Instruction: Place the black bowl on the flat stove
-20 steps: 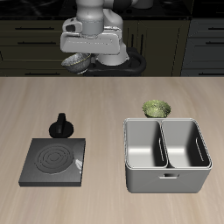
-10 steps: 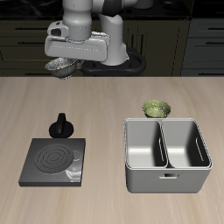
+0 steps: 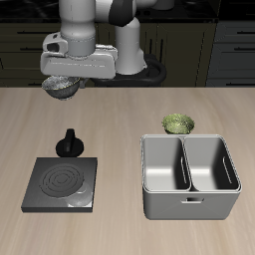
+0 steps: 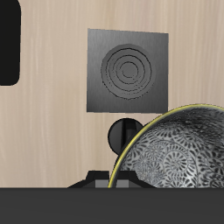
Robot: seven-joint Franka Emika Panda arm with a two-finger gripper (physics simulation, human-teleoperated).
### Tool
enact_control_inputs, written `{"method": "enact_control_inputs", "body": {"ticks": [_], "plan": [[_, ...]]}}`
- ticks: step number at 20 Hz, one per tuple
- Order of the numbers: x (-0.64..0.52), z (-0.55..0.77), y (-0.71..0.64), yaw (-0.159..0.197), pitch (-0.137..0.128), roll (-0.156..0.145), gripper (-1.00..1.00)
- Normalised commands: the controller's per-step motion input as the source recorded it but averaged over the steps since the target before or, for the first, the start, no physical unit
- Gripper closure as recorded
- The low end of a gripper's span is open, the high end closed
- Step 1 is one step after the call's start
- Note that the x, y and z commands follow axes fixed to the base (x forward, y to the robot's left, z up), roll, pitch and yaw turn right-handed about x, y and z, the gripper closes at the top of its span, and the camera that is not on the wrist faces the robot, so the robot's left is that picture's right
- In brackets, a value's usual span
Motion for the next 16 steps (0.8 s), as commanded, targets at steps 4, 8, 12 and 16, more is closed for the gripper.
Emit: {"method": "enact_control_inputs", "body": {"ticks": [4, 8, 12, 16], "plan": [[0.43, -0.1, -0.24, 0.021, 0.036, -0.06, 1.0], [0.47, -0.1, -0.23, -0.012, 0.031, -0.006, 1.0], [0.48, -0.12, -0.38, -0.004, 0.02, -0.048, 1.0], [0.25, -0.04, -0.16, 0.0, -0.006, 0.011, 1.0]]}}
